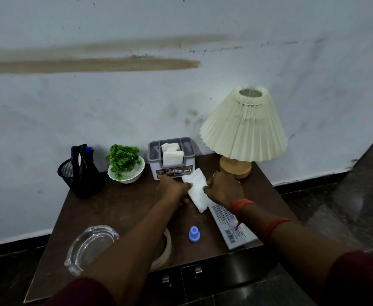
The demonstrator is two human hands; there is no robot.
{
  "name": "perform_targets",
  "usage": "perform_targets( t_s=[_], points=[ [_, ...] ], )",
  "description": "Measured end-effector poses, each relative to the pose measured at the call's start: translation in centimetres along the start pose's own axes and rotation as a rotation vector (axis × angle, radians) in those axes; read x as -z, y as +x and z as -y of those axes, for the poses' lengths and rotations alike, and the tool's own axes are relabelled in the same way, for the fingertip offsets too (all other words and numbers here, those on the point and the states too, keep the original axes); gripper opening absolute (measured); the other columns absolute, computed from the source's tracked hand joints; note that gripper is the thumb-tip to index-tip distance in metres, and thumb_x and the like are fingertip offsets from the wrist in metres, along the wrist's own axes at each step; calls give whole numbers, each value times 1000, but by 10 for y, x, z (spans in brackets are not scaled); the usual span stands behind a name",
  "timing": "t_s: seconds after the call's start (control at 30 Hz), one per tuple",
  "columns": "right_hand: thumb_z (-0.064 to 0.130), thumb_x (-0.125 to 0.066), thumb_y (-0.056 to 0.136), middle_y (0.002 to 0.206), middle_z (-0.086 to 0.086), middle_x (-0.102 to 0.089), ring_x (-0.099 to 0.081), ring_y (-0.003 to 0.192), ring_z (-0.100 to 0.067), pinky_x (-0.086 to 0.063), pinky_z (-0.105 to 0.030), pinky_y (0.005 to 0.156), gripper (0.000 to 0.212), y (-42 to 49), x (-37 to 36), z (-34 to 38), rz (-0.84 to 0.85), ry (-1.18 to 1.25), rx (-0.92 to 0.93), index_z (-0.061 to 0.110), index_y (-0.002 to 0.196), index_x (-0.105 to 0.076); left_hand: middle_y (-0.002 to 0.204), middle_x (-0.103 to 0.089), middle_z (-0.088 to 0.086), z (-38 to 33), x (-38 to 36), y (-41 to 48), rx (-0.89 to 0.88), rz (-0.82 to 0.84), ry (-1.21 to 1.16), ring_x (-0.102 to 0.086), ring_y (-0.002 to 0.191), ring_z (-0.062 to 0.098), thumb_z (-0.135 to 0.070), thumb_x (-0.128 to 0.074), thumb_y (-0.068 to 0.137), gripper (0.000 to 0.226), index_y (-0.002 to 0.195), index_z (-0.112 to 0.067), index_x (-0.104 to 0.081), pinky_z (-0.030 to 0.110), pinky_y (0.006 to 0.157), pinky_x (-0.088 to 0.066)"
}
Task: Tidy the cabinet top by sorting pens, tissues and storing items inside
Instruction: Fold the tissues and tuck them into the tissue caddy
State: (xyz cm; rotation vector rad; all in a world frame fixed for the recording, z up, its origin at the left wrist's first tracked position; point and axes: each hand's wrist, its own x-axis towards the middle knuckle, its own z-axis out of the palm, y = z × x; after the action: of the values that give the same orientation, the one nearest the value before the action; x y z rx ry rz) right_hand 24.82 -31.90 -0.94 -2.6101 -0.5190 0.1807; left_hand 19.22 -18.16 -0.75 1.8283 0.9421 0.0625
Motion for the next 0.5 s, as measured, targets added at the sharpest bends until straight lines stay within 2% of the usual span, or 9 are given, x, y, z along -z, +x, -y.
perform_targets(
  t_s=[0.07,0.2,0.23,0.3,0.33,0.37,0.43,0.5],
  points=[
    [33,-61,79,109,-5,-67,-63,103,-27,-52,-39,86,32,-1,-1,0,5,8,-5,13,103,-65,60,-68,11,0,-3,3,28,-13,-58,-58,39,19,-20,-82,74,24,83,-5,-67,22,38,-40],
    [32,-63,80,108,-2,-67,-62,104,-24,-51,-39,87,28,-5,-1,-1,1,28,6,15,101,-67,58,-65,12,-1,-5,0,42,-17,-139,-54,42,21,-17,-83,72,18,70,-10,-66,23,42,-40],
    [32,-65,79,103,-2,-67,-63,100,-23,-51,-38,86,24,-5,-1,-1,1,59,13,16,96,-68,59,-64,11,-1,-4,-2,21,-18,-144,-54,44,22,-18,-82,73,19,66,-12,-66,23,42,-40],
    [31,-68,77,82,3,-63,-60,85,-19,-50,-36,78,11,-4,1,2,3,135,21,21,74,-63,58,-64,9,-1,-1,-7,-37,-13,-144,-55,47,21,-19,-81,74,18,64,-15,-67,22,42,-41],
    [29,-69,75,72,5,-56,-57,78,-18,-47,-34,73,20,-5,3,4,6,175,20,24,63,-53,58,-64,7,-2,0,-10,-71,-3,-142,-56,47,19,-19,-80,76,17,64,-16,-68,22,41,-41],
    [26,-69,74,68,7,-52,-55,75,-17,-44,-31,69,26,-4,2,5,4,224,31,26,61,-47,58,-65,5,-3,2,-11,-107,5,-135,-57,48,17,-18,-79,77,15,65,-18,-69,21,41,-41],
    [23,-68,72,74,5,-60,-60,79,-17,-43,-28,68,13,-5,4,11,-11,351,21,21,76,-56,64,-68,3,-6,6,-13,-167,10,-111,-62,53,15,-14,-78,78,15,68,-20,-69,21,44,-45],
    [26,-67,68,93,-1,-69,-64,90,-19,-47,-28,74,35,-3,5,15,-15,457,14,12,100,-64,77,-73,5,-9,14,-14,-214,0,-106,-69,66,20,-11,-79,76,18,69,-22,-67,26,57,-53]
  ],
)
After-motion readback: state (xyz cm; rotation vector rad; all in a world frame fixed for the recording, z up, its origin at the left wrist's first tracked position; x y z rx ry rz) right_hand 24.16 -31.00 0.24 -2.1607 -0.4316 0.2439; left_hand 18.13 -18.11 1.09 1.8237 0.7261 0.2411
